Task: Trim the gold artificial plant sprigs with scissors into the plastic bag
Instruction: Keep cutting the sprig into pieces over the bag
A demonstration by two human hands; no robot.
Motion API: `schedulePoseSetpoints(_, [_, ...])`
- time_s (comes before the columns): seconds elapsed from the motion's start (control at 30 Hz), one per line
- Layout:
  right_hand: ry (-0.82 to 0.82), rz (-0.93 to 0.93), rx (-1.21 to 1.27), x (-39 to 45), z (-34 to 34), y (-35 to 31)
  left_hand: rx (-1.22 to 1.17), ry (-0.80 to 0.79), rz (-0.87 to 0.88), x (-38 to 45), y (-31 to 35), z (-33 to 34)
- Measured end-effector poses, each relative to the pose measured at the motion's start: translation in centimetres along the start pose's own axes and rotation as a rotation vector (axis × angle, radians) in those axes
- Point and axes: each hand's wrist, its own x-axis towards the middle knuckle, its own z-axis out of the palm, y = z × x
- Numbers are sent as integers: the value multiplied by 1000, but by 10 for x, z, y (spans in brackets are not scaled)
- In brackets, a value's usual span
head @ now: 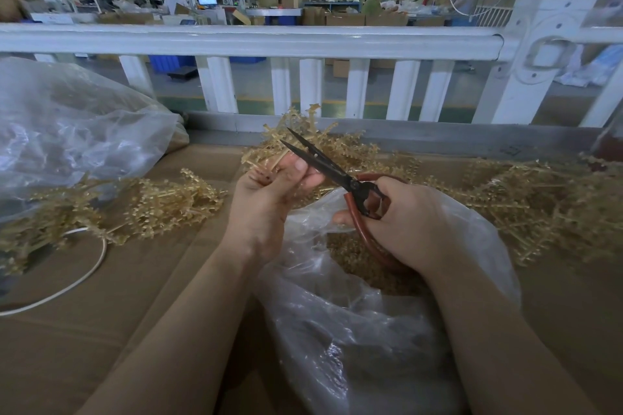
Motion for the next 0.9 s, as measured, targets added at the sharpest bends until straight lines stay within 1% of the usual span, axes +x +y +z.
schedulePoseSetpoints(0.23, [21,-9,13,-2,-1,-1,36,33,30,0,-1,0])
schedulePoseSetpoints(0.4, [15,-56,-75,-5,-6,-4,100,11,66,-1,-1,0])
schedulePoseSetpoints(0.67, [43,-26,-138,-4,-6,-7,185,15,102,-1,-4,-2])
schedulePoseSetpoints(0.9, [34,-36,-82,-4,-3,-4,166,-22,102,0,-3,-2])
